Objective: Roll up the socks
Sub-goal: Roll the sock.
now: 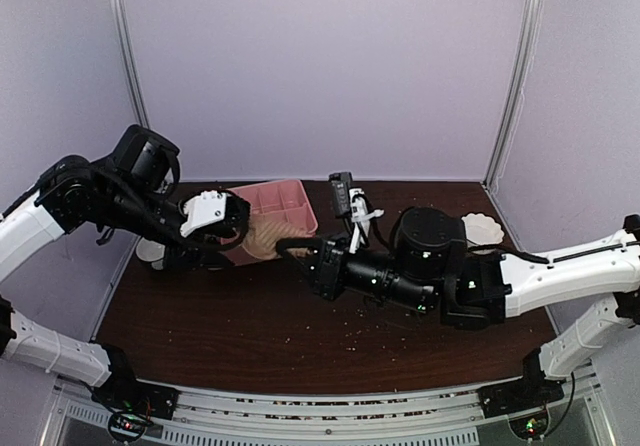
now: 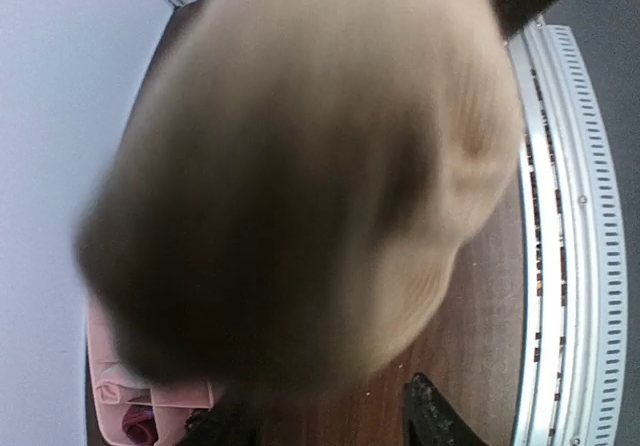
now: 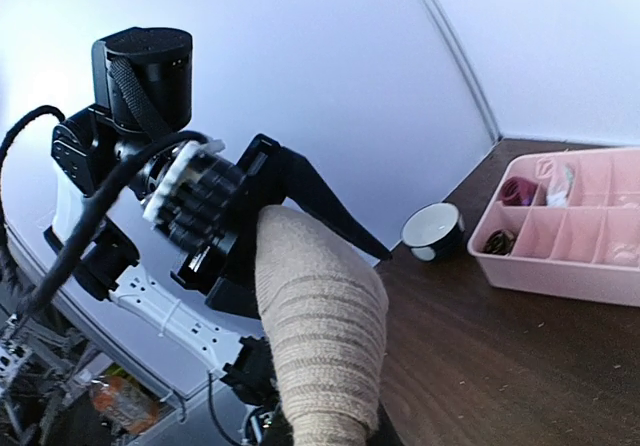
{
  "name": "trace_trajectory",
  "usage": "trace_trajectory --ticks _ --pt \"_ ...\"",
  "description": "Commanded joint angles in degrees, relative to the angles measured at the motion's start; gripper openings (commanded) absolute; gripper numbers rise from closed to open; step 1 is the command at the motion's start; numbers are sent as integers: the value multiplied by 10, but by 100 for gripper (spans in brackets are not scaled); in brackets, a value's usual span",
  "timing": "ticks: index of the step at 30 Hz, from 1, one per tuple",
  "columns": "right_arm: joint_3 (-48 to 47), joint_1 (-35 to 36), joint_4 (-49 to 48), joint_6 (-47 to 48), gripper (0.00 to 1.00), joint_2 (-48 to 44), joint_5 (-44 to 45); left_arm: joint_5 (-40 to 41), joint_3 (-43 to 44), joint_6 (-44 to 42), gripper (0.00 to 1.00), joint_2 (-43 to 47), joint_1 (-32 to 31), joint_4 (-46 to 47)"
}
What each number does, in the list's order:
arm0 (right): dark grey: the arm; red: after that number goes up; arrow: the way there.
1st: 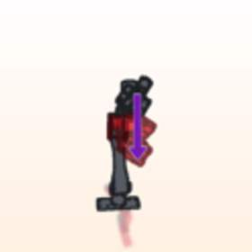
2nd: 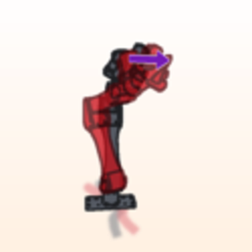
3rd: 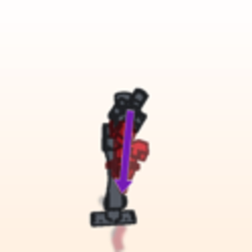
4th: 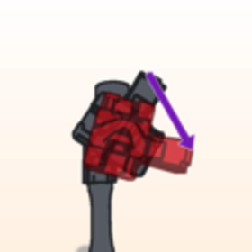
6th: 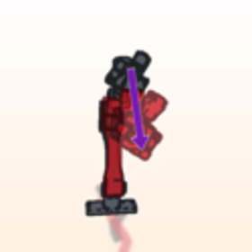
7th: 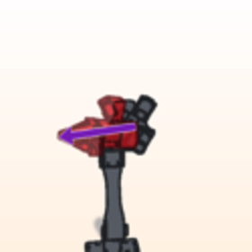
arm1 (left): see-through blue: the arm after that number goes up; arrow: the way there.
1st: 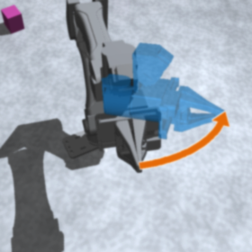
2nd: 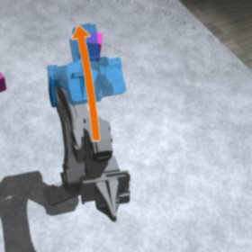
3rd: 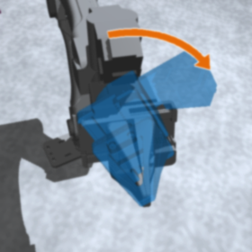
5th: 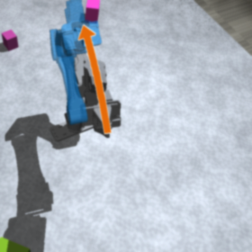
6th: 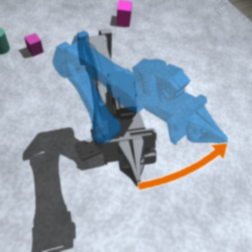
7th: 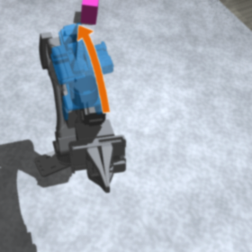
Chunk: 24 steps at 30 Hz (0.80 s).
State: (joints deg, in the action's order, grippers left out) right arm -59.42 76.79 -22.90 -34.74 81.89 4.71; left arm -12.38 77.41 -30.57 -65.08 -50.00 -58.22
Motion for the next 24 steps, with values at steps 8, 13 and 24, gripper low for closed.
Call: trace_trajectory --ticks 8,13,24 --pt "-60 36 71 294 0 -19 277 -365 107 105 98 -19 86 -131" --pt "-107 70 17 417 0 21 397 -512 108 223 98 -43 110 -71" --pt "-147 83 -37 472 0 74 421 -483 93 364 98 -4 229 122"
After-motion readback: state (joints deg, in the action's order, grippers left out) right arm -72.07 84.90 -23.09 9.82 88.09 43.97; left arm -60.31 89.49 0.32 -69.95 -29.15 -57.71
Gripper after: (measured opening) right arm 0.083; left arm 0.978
